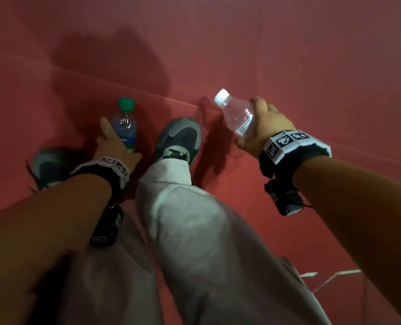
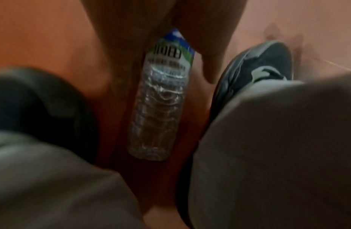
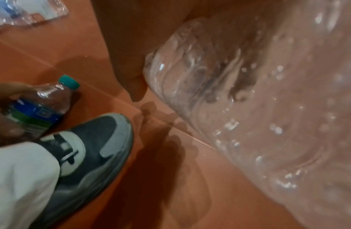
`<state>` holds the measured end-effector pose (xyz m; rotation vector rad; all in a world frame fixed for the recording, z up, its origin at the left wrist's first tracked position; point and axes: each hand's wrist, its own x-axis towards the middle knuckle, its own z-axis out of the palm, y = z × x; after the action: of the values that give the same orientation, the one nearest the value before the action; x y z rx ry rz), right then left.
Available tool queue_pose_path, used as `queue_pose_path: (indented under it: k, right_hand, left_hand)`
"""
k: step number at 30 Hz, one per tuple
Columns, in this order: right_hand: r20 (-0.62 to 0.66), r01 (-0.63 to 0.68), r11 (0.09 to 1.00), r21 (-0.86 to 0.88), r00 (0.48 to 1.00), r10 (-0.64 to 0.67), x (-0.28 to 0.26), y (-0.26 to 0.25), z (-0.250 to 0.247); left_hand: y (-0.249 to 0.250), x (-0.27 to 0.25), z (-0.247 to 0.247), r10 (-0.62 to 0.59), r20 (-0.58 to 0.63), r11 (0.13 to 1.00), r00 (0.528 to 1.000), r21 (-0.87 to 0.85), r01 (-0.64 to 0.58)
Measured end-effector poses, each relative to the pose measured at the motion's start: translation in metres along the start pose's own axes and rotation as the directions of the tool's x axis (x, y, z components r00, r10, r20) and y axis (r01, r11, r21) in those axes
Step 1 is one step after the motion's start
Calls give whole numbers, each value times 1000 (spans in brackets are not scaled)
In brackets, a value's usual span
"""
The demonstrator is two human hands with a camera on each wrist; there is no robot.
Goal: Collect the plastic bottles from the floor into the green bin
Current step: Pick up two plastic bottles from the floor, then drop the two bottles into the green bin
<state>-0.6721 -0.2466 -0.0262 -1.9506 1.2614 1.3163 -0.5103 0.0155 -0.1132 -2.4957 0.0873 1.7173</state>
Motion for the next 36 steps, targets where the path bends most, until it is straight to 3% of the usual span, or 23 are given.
queue_pose_path:
  k: [4, 9, 14, 16, 19, 22, 27, 32, 34, 36]
  right_hand:
    - [27, -16, 1000, -10, 999, 17, -19, 7, 4]
    - [23, 23, 999, 22, 999, -23, -82, -17, -8]
    - [-45, 108, 988, 108, 994, -104, -191, -74, -68]
    - [-104, 151, 977, 147, 985, -137, -246, -103, -114]
    - [-259, 258, 952, 163, 943, -211, -338, -146, -216]
    - [-470, 407, 900, 153, 831, -296, -438, -180, -339]
    - [-761, 607, 795, 16, 524, -384, -605, -209, -498]
    - [-874, 690, 698, -188, 206, -440, -722, -225, -588]
    - [-874, 710, 660, -245, 133, -467, -747, -233, -608]
    - [-865, 718, 629, -299, 74, -496, -762, -246, -621]
  left_hand:
    - [-23, -12, 0, -3, 33, 997, 999, 83, 0]
    - [-21, -61, -70, 73, -88, 988, 993, 142, -60]
    - [-8, -161, -205, 147, -152, 980, 977, 155, -124]
    - [-2, -220, -274, 192, -214, 977, 958, 134, -165]
    - [12, -331, -391, 281, -352, 960, 893, 108, -259]
    - [24, -455, -506, 340, -511, 929, 790, 53, -366]
    - [12, -651, -644, 321, -774, 848, 546, -22, -529]
    - [-16, -784, -718, 214, -931, 797, 295, -8, -604]
    - [-33, -817, -732, 136, -966, 785, 218, -29, -618]
    - [-55, -836, -739, 42, -982, 778, 182, -82, -623]
